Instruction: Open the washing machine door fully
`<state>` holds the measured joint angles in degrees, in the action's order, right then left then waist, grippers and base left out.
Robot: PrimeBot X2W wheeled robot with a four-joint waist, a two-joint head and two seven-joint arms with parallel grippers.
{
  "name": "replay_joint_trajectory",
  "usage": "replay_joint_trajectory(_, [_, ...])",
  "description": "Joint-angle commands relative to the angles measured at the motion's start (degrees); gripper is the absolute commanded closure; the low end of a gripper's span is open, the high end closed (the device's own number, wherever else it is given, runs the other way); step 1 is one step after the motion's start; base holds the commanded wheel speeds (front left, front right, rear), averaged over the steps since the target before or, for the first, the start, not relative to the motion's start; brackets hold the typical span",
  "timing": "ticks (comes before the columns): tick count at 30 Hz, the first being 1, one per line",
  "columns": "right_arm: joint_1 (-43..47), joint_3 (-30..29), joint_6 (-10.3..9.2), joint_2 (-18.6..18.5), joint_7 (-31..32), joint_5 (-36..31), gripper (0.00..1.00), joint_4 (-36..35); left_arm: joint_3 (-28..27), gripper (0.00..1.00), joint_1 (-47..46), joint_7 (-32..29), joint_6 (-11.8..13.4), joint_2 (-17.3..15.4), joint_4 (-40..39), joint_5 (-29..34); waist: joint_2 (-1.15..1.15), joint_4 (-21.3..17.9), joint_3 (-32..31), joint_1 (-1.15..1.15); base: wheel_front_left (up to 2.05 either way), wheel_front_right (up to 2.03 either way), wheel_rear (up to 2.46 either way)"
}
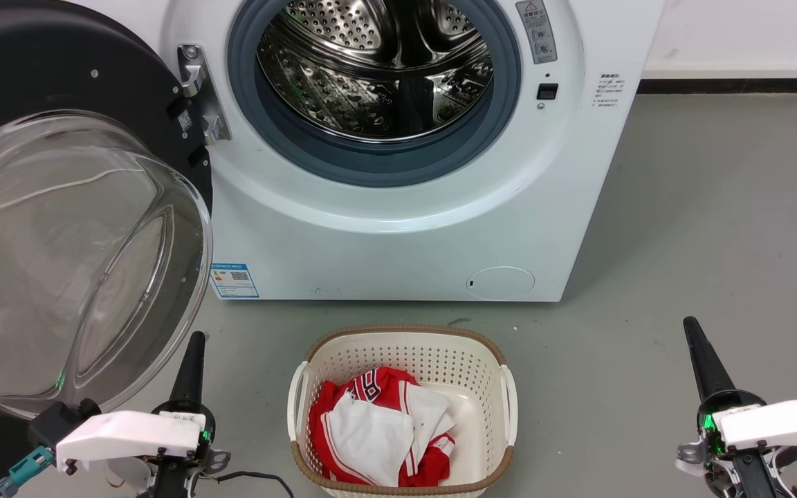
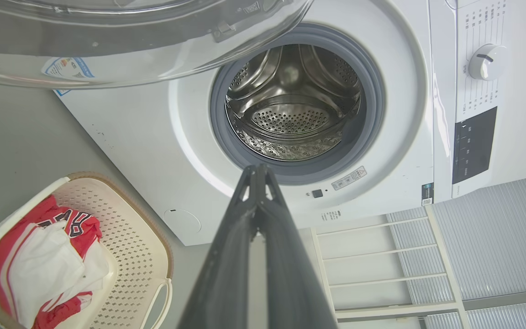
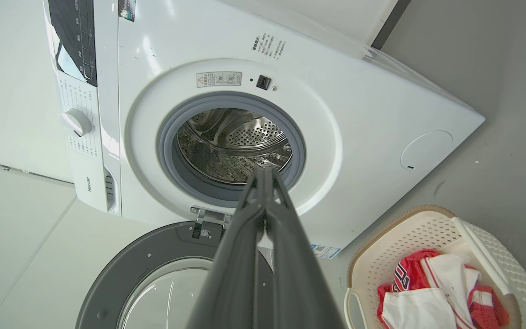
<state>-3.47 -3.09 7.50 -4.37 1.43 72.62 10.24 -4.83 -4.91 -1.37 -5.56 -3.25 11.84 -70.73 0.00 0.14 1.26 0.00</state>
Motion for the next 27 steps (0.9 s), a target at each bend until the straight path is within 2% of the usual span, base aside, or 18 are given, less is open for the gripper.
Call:
replay_joint_trajectory(1, [-1.3, -0.2, -0.01, -0.3, 0.2, 1.5, 1.0, 0.0, -0.3, 1.0, -1.1, -0.4, -0.4, -0.1, -0.1, -1.4, 0.0, 0.0, 0.0, 0.0, 0.0, 0.0, 0.0])
replay_joint_trajectory(4, [-1.7, -0.4, -0.01, -0.2, 0.9, 5.2, 1.0, 0.7, -0.6, 1.0, -1.2, -1.3, -0.7, 0.0, 0.3, -5.2, 0.0, 0.0, -0.2, 0.0, 0.0, 0.0, 0.0])
replay_joint_trajectory(27, [-2.6, -1.2, -0.01, 0.0, 2.7, 15.9, 1.0, 2.7, -1.4, 1.0, -1.4, -4.1, -1.6, 0.3, 1.7, -16.2, 0.0, -0.1, -0.7, 0.0, 0.0, 0.0, 0.0])
